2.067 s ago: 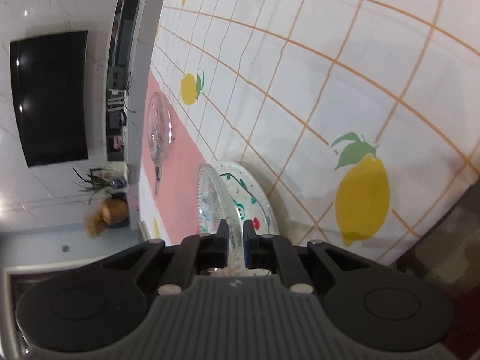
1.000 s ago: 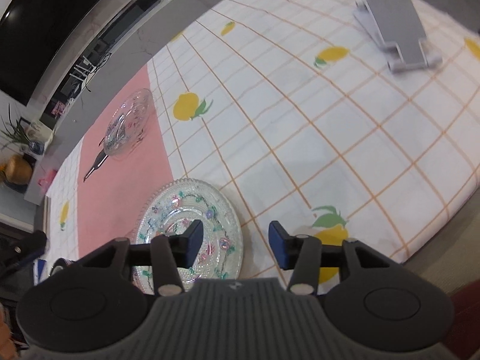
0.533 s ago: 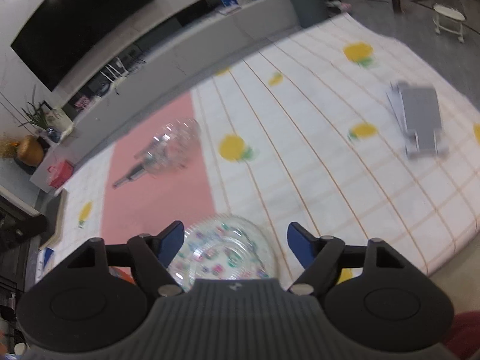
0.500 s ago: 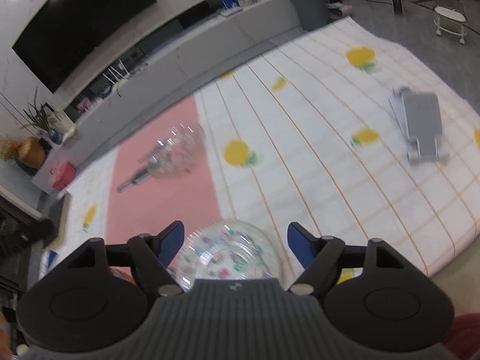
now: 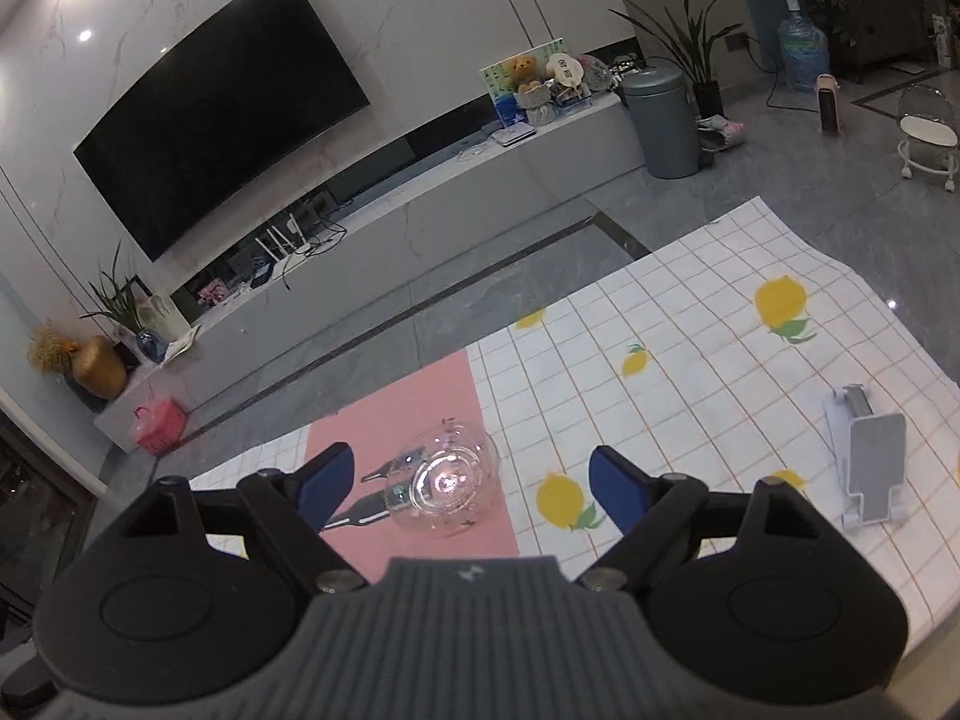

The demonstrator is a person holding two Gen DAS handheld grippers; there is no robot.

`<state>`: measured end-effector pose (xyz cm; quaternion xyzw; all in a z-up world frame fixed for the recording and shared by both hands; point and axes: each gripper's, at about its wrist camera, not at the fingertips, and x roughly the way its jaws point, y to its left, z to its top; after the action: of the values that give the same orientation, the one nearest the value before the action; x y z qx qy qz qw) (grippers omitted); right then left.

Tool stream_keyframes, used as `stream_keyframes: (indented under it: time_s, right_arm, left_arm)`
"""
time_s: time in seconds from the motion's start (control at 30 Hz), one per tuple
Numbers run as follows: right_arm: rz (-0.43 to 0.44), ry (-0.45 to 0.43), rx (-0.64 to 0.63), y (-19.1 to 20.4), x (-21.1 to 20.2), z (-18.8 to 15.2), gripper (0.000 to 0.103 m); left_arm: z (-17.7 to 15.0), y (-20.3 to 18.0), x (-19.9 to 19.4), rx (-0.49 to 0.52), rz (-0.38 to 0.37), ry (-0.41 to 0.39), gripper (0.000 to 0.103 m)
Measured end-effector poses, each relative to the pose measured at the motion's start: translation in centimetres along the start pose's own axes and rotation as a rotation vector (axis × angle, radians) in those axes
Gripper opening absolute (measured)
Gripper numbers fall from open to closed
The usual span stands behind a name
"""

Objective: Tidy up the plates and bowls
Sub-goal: 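Move both grippers to the second clear glass plate on the pink runner, then close both grippers on the second glass plate rim and lift it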

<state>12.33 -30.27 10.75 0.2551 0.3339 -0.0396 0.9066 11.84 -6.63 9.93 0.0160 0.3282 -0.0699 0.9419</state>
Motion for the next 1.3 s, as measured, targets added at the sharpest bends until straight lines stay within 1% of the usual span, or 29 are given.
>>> stream_keyframes:
  time_s: [0.07,0.13,0.27,0.33,0.4,0.47,0.53,0.6,0.67,0.73,0.8,0.83,0.9,1.0,1.07,1.1,1.13,1.17,1.23,1.27,1.3]
  right_arm:
    - [0.0,0.005,0.015,-0.5,0.9,0.2,0.084]
    - [0.012,0.019,0.037,-0.9,2.1,0.5,0.084]
    - [0.018,0.053,0.046,-1.3,4.8,1.4,0.085]
    - [0.015,0.056,0.05,-1.4,6.0,2.0,0.085]
    - [0.021,0.063,0.059,-1.5,7.4,2.6,0.085]
    - [0.034,0.082,0.074,-1.6,9.0,3.0,0.085]
    - [0.055,0.108,0.078,-1.8,10.6,3.1,0.085]
    - [0.075,0.134,0.057,-1.7,12.3,3.1,0.085]
    - [0.069,0.151,0.044,-1.8,14.4,2.9,0.085]
    - [0.069,0.165,0.048,-2.1,16.6,2.6,0.085]
    - [0.085,0.191,0.068,-2.7,18.9,2.1,0.084]
    - [0.1,0.203,0.085,-3.1,19.9,1.6,0.081]
    - [0.128,0.235,0.125,-4.0,21.8,0.3,0.079]
    - [0.153,0.293,0.115,-4.3,24.2,-1.5,0.078]
    - [0.154,0.292,0.113,-4.5,25.3,-2.2,0.075]
    - [0.16,0.286,0.121,-4.7,25.9,-2.5,0.072]
    - [0.165,0.281,0.134,-4.9,26.5,-2.8,0.065]
    - [0.16,0.279,0.16,-5.2,27.2,-3.2,0.062]
    - [0.152,0.313,0.202,-5.9,28.7,-4.4,0.053]
    - [0.158,0.339,0.218,-6.2,29.6,-5.0,0.051]
    - [0.162,0.357,0.24,-6.5,30.4,-5.5,0.049]
  left_arm:
    - [0.4,-0.3,0.5,-0.002,0.02,0.0,0.086]
    - [0.6,-0.6,0.8,-0.012,0.024,-0.01,0.086]
    - [1.2,-1.4,2.5,-0.006,0.025,0.007,0.086]
    - [1.1,-1.9,3.3,-0.002,0.042,0.01,0.086]
    - [0.7,-2.5,4.4,0.018,0.055,0.032,0.086]
    - [0.5,-2.8,5.2,0.028,0.012,0.046,0.086]
    - [0.2,-2.1,5.7,-0.019,-0.032,0.048,0.086]
    - [0.2,-1.3,6.6,-0.056,-0.106,0.076,0.086]
    - [0.2,-0.2,7.7,-0.081,-0.161,0.1,0.086]
    - [0.1,0.7,8.8,-0.084,-0.175,0.108,0.086]
    - [0.0,1.6,9.9,-0.065,-0.184,0.106,0.086]
    - [-0.1,2.1,10.6,-0.055,-0.189,0.102,0.086]
    - [-0.4,3.0,12.1,-0.047,-0.196,0.096,0.086]
    - [-1.0,4.8,14.6,-0.054,-0.23,0.091,0.086]
    - [-1.4,5.6,16.7,-0.049,-0.236,0.114,0.085]
    - [-1.6,5.8,17.8,-0.046,-0.239,0.13,0.085]
    - [-1.7,6.0,18.7,-0.045,-0.238,0.143,0.084]
    - [-2.0,6.2,19.6,-0.045,-0.224,0.15,0.084]
    - [-2.7,6.9,21.3,-0.051,-0.189,0.149,0.083]
    - [-3.0,7.2,22.0,-0.069,-0.179,0.157,0.081]
    - [-3.3,7.7,22.7,-0.096,-0.184,0.171,0.08]
